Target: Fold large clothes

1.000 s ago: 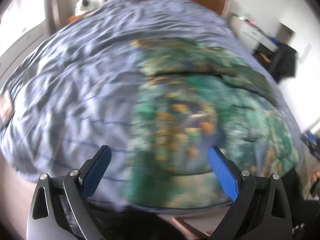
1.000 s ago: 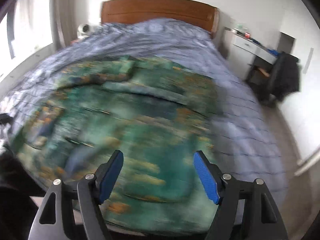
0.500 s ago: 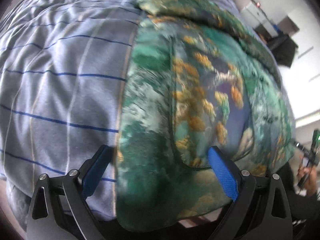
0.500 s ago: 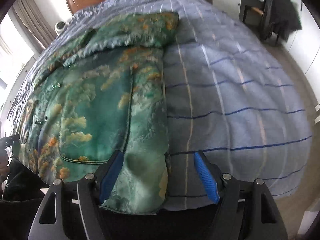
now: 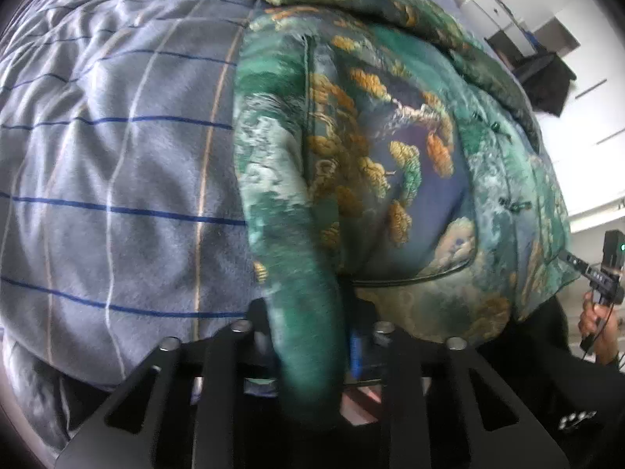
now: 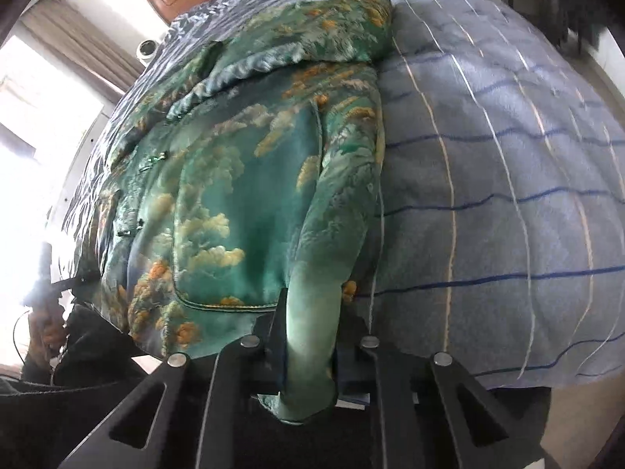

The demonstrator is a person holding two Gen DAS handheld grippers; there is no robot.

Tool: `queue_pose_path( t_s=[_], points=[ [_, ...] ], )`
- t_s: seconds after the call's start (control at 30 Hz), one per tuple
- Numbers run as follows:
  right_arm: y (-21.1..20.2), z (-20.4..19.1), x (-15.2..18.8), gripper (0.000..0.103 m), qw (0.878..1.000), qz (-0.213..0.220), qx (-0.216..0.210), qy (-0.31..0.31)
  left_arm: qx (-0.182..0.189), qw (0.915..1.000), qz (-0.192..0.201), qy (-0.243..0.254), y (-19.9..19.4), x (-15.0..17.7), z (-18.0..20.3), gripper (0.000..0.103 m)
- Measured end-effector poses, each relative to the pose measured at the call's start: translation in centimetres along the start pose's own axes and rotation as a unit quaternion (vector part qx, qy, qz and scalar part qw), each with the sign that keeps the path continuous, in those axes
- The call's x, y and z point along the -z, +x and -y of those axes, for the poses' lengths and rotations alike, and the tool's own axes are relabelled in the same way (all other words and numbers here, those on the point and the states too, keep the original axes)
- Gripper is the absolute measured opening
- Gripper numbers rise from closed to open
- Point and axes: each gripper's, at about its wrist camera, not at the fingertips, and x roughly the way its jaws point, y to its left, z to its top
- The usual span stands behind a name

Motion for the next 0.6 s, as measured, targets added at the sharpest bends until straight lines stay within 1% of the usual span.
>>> queue_pose_path(
  t_s=[0.07, 0.2, 0.3, 0.47, 0.6],
  points=[
    [-0.8, -0.6, -0.2, 0.015, 1.000, 0.009, 0.001, -0.008, 0.004, 0.9999, 0.010, 0.000, -1.0, 0.2, 0.0, 0.015],
    [-2.3, -1.5, -0.7, 0.015, 1.000, 0.025, 0.000, -0.013, 0.014, 0.9994, 0.033, 0.003, -3.0, 0.7, 0.1, 0.014],
    [-3.2, -2.2, -0.8, 0.014, 0.999, 0.030, 0.007, -0.018, 0.024, 0.9988, 0.043, -0.002, -4.1, 1.3, -0.3, 0.013],
    [-4.7, -2.7, -0.4, 0.014, 0.999, 0.039, 0.001, -0.021, 0.028, 0.9984, 0.049, -0.005, -5.3, 2.6, -0.7, 0.013],
    [-5.0, -2.6, 0.2, 0.014, 0.999, 0.029, -0.002, -0.024, 0.023, 0.9989, 0.042, -0.002, -5.6, 3.3, -0.7, 0.013]
  ],
)
